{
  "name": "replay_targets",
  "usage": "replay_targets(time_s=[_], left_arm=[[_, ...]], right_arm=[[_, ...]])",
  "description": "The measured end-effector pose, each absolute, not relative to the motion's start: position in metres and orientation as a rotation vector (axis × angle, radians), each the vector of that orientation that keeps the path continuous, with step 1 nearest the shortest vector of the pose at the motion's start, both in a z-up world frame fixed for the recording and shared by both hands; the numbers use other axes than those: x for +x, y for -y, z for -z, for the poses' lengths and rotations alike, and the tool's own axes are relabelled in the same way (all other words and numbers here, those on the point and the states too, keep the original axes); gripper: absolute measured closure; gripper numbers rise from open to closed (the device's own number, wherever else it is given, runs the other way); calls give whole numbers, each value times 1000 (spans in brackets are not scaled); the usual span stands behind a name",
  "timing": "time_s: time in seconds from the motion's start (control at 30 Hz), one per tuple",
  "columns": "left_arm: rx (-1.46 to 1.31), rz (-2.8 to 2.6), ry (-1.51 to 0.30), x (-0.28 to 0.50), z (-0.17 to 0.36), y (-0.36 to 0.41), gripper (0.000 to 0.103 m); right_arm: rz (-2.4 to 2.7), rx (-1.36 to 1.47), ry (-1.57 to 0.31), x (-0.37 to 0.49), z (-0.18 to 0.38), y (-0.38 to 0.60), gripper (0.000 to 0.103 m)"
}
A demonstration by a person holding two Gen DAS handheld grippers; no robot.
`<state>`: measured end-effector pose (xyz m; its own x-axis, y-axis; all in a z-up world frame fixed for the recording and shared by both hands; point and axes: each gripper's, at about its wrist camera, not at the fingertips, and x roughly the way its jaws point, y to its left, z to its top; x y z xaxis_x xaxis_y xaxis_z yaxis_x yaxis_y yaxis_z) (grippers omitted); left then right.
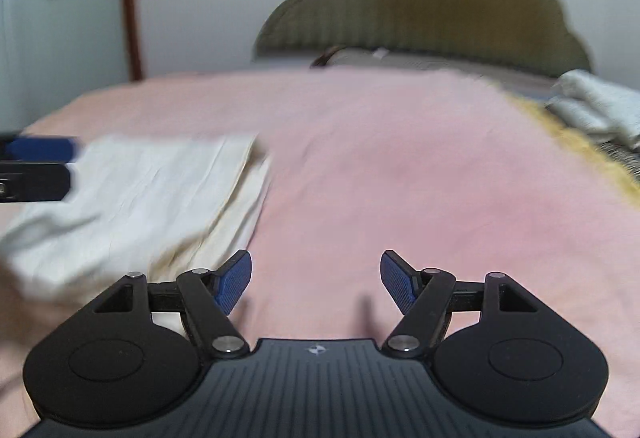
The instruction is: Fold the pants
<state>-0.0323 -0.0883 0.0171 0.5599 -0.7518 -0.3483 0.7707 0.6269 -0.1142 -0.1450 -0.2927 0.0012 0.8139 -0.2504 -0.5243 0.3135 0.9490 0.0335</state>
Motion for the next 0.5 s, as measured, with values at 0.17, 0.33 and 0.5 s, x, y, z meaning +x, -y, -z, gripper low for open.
replay_targets(time_s=[0.17,0.33,0.5], left_arm=[[24,615,-514,31,2,54,12],[107,582,-677,56,42,54,14],[275,600,-580,35,47,64,11]], right_arm=[[111,97,-422,-102,-22,251,32],[-32,-1,-572,-39,9,205,32],[24,27,-633,-43,29,211,32]])
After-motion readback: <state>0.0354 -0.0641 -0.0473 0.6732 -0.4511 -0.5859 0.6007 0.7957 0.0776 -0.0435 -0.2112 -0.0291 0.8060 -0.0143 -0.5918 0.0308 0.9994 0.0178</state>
